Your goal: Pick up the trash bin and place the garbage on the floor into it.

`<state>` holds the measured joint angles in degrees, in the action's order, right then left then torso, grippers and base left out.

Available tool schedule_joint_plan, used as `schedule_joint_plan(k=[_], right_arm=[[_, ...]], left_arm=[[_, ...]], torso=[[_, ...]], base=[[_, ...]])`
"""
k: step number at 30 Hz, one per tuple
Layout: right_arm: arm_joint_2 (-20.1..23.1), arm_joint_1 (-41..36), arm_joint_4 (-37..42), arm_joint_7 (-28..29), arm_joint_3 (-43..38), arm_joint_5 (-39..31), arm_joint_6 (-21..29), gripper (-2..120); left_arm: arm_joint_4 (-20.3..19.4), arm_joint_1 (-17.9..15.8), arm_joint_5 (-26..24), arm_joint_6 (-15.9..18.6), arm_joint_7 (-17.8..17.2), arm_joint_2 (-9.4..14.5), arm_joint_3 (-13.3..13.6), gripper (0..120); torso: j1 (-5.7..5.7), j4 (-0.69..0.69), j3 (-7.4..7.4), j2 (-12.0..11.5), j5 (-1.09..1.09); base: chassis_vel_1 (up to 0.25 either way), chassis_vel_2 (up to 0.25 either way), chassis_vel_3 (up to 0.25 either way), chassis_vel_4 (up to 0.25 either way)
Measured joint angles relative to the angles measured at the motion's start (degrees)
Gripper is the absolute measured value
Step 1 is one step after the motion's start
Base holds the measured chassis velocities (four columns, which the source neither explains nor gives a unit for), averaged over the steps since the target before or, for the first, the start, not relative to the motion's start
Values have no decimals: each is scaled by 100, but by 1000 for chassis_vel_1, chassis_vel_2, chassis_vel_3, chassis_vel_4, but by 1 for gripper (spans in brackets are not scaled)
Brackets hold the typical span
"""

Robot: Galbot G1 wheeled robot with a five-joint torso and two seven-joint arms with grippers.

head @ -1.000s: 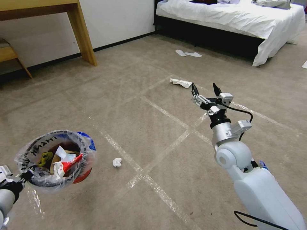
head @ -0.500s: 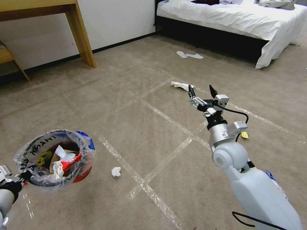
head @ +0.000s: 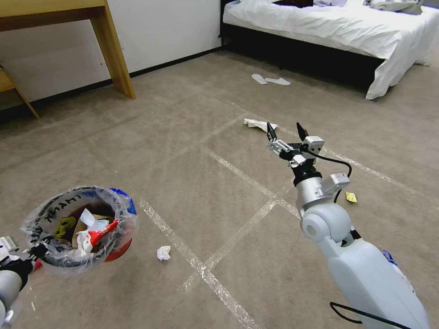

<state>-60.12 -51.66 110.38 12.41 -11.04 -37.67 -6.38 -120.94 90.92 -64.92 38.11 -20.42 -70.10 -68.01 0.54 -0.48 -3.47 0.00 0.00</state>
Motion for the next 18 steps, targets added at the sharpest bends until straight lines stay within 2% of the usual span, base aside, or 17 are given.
schedule_joint_plan(k=[18], right_arm=[[43,155,-9,0,32,-83,75,100]], left_arm=[[53,-34,-79,0,-4,89,-35,0]], torso=[[0,0,1,0,0]], base=[[0,0,0,0]])
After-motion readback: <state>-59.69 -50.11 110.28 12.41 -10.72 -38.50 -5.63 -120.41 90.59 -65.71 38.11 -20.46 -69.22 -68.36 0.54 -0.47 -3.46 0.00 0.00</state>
